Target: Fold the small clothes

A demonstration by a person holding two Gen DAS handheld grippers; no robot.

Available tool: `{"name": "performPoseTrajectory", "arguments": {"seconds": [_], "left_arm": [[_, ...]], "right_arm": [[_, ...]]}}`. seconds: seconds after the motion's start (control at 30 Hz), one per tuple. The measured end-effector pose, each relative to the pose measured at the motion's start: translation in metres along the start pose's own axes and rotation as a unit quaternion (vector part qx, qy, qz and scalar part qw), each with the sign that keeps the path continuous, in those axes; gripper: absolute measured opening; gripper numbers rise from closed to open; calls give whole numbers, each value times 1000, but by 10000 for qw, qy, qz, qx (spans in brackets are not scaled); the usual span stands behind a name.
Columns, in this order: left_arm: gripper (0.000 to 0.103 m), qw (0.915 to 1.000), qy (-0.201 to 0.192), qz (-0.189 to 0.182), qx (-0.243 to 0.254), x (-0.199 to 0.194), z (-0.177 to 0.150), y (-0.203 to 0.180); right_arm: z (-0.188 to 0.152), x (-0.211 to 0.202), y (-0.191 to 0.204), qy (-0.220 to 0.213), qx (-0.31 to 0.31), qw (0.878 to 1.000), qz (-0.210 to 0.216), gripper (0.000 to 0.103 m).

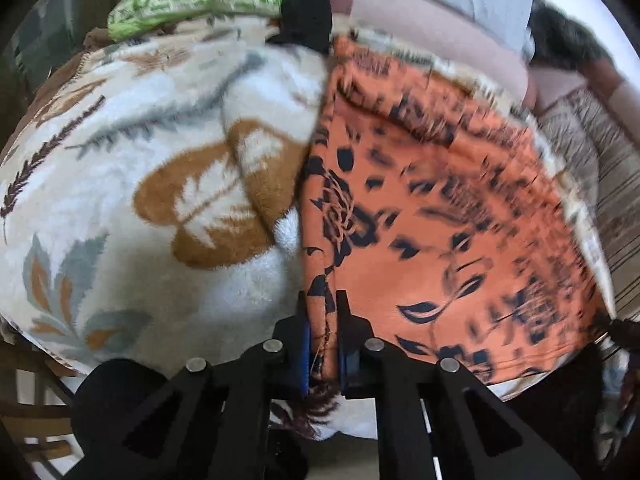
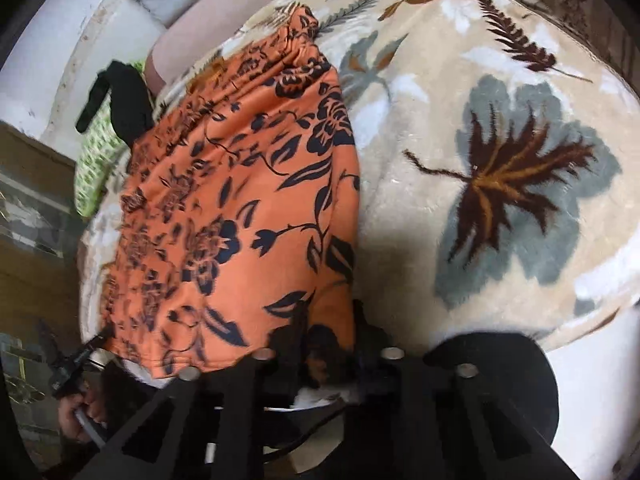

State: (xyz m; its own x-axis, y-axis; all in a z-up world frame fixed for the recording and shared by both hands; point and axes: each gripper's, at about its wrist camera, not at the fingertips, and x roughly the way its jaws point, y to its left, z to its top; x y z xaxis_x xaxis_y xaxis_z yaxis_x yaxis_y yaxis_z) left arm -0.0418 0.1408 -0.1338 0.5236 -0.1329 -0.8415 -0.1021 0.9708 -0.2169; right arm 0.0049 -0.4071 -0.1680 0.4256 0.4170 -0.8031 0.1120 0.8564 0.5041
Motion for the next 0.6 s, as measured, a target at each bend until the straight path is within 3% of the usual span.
{"name": "performPoseTrajectory", "arguments": {"seconds": [0.07,0.13,0.23,0.33,0.4,0.47,0.53,0.57,0.6], "left_arm": [[9,9996,-274,-115,17,-22,2,-4],[9,9996,-277,-82,39,-21,1,-5],[12,9992,271,105,-267,15,-7,6],[23,9993,233,264,-112,16,-10,-2],[37,9997,200,136,-31,16,-8,-7],[37,9995,288,123,-53,22,-8,-9],[9,9991,337,261,-59,25,-7,-8],[9,9995,265,142,-75,19,-6,-7],[8,9999,114,35,-80,9,-4,-8]], "right_arm": [[-3,-23,7,-308,17,9992,239,9],[0,-33,13,-423,-43,9987,286,9],[3,-12,-3,-229,232,9991,285,13],[1,10,-9,107,355,9990,254,15],[-2,16,-5,163,202,9996,124,39],[-5,21,-9,163,259,9993,232,51],[-4,20,-10,127,293,9991,285,47],[-4,20,-11,158,370,9982,446,19],[-3,18,-12,165,477,9968,626,8]]}}
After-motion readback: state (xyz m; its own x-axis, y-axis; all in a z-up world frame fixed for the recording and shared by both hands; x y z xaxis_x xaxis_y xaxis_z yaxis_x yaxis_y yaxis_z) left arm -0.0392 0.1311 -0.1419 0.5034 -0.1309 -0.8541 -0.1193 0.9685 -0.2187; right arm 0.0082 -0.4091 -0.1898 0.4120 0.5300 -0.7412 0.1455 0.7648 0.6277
